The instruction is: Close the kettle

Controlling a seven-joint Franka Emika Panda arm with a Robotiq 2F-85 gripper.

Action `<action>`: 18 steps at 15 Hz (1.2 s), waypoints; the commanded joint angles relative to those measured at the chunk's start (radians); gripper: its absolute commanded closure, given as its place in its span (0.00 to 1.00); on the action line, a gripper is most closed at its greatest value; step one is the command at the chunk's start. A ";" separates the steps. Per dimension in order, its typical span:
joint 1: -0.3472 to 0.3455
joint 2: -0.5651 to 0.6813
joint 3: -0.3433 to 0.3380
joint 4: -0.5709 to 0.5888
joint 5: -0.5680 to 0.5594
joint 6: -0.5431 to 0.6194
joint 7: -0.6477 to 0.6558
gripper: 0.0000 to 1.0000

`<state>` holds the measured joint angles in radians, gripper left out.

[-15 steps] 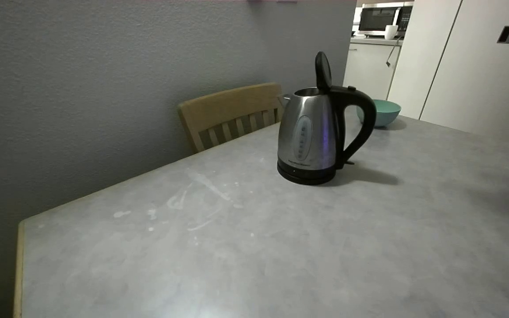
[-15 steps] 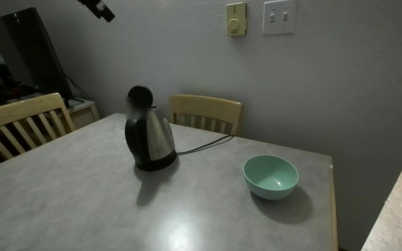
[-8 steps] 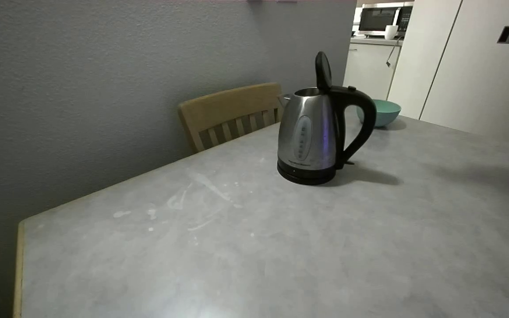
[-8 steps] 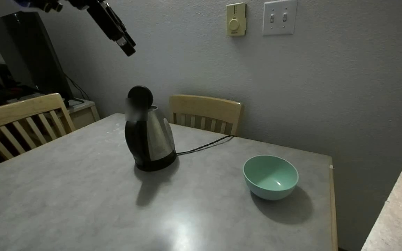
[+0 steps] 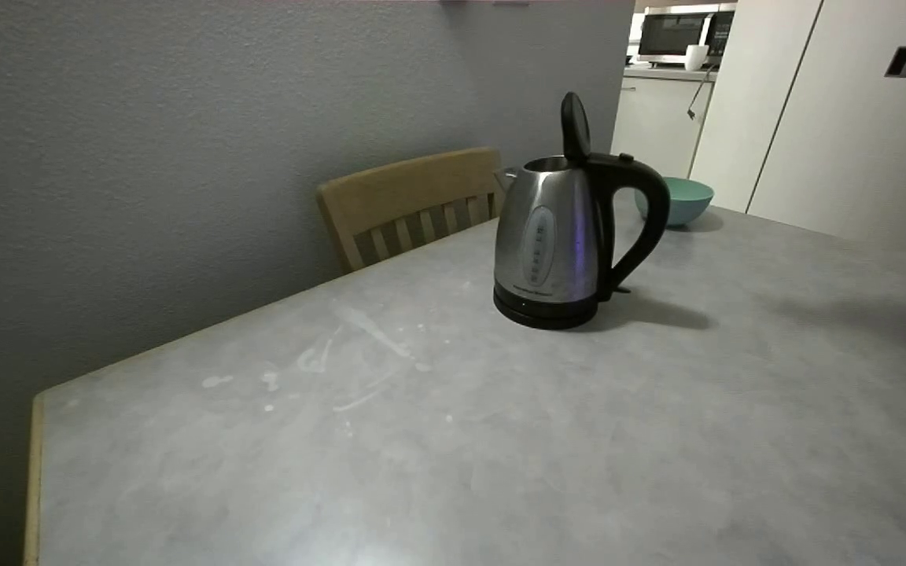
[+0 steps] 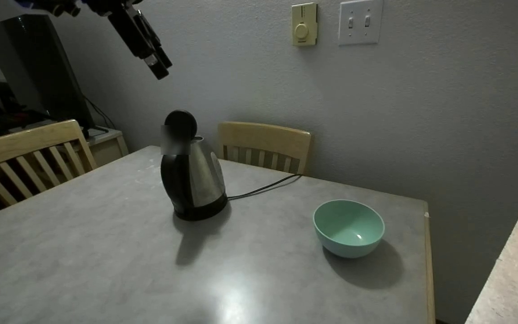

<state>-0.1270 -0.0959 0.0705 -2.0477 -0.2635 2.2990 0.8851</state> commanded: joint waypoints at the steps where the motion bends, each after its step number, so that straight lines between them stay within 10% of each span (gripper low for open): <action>1: 0.037 0.071 -0.030 0.090 0.094 -0.192 -0.050 0.00; 2: 0.046 0.087 -0.033 0.110 0.129 -0.233 -0.074 0.00; 3: 0.051 0.105 -0.036 0.124 0.152 -0.248 -0.086 0.25; 14: 0.101 0.318 -0.048 0.269 0.310 -0.218 -0.217 0.97; 18: 0.106 0.378 -0.050 0.313 0.358 -0.234 -0.240 1.00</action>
<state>-0.0388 0.2296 0.0449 -1.7930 0.0433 2.0957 0.6901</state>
